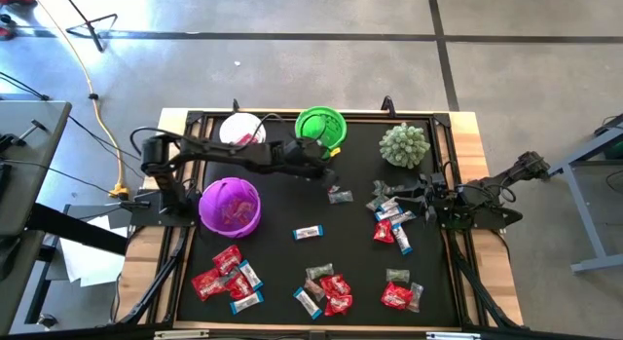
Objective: Sort candy
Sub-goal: Put the orange gummy into the violet bucket
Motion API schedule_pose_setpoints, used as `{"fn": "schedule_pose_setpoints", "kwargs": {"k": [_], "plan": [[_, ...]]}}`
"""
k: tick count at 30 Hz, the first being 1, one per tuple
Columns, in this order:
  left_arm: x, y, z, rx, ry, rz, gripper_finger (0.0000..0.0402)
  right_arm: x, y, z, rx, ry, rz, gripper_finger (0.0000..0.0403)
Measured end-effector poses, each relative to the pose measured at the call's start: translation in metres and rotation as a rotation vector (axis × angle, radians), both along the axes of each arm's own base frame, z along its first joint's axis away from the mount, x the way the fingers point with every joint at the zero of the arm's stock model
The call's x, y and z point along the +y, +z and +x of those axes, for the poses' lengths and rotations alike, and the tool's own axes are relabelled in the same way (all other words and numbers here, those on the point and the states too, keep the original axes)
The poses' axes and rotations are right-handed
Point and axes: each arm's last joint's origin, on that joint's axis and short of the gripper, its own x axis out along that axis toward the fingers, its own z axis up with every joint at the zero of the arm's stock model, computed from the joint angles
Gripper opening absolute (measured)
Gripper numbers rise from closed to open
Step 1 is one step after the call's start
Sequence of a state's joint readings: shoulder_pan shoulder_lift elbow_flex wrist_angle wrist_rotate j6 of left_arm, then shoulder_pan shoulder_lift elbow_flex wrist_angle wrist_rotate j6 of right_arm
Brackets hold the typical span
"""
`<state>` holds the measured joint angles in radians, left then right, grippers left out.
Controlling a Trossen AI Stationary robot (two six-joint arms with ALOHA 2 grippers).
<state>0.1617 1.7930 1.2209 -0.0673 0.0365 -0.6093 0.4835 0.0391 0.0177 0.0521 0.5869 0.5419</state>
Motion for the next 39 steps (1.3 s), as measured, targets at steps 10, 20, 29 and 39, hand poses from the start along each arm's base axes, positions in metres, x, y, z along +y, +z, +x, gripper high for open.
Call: {"fn": "schedule_pose_setpoints", "kwargs": {"k": [10,20,29,39], "plan": [[0.014,-0.010,-0.006,0.175,-0.478,0.633,0.0147,0.000,0.000,0.000,0.000,0.000,0.000,0.0126],[0.024,-0.034,-0.011,0.343,-0.688,0.767,0.0147,0.000,0.000,0.000,0.000,0.000,0.000,0.0126],[0.028,-0.064,-0.005,0.390,-0.714,0.727,0.0147,0.000,0.000,0.000,0.000,-0.001,0.000,0.0126],[0.021,-0.058,0.003,0.386,-0.719,0.719,0.0148,0.000,0.000,0.000,0.000,-0.001,0.000,0.0126]]}}
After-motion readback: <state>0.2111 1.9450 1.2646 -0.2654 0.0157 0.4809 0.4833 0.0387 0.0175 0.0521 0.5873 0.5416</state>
